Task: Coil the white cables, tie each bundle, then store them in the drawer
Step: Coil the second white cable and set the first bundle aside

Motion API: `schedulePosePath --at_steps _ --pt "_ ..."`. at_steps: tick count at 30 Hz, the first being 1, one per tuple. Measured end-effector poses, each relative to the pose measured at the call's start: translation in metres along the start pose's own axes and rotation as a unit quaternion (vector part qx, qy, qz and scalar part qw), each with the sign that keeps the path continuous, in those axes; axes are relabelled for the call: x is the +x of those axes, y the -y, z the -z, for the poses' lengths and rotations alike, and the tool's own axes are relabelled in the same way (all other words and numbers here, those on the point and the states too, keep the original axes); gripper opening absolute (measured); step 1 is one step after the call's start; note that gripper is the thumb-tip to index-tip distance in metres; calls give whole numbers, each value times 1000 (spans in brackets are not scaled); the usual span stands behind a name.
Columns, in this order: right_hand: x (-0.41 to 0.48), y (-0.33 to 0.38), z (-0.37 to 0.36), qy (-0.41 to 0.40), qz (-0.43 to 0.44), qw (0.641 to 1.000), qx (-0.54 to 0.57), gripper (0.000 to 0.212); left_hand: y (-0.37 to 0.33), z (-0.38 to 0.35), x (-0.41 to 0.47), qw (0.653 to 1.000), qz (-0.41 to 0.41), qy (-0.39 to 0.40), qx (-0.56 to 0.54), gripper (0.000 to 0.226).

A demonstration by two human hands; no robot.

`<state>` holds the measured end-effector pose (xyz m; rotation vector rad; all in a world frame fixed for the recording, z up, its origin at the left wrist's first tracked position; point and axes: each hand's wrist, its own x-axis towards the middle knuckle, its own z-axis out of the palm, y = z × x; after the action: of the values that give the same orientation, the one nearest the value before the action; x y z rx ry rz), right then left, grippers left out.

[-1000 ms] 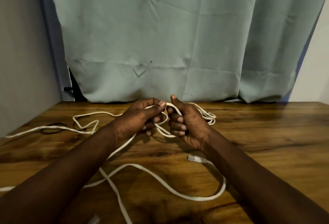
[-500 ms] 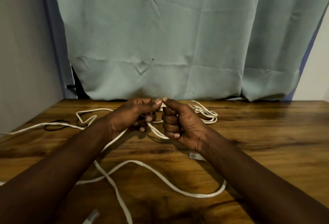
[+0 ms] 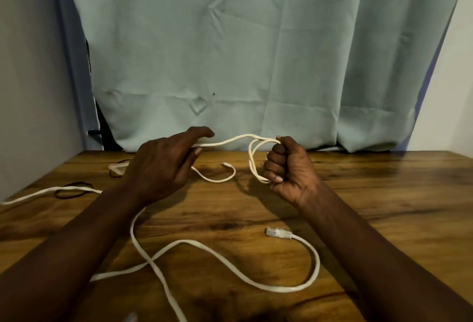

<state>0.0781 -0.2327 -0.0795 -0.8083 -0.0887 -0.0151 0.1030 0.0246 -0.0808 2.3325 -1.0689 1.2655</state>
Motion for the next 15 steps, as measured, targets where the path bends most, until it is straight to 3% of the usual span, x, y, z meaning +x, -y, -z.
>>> schedulePosePath --at_steps 3,7,11,15 --pt "1 10 3 2 -5 998 60 49 3 -7 -6 996 -50 -16 77 28" --pt "2 12 6 -36 6 993 109 52 7 -19 -4 973 -75 57 212 42" --pt "1 10 4 -68 13 989 130 58 -18 -36 -1 965 -37 97 239 57" --pt "-3 11 -3 -68 17 985 155 56 -33 -46 -2 952 -64 128 272 45"
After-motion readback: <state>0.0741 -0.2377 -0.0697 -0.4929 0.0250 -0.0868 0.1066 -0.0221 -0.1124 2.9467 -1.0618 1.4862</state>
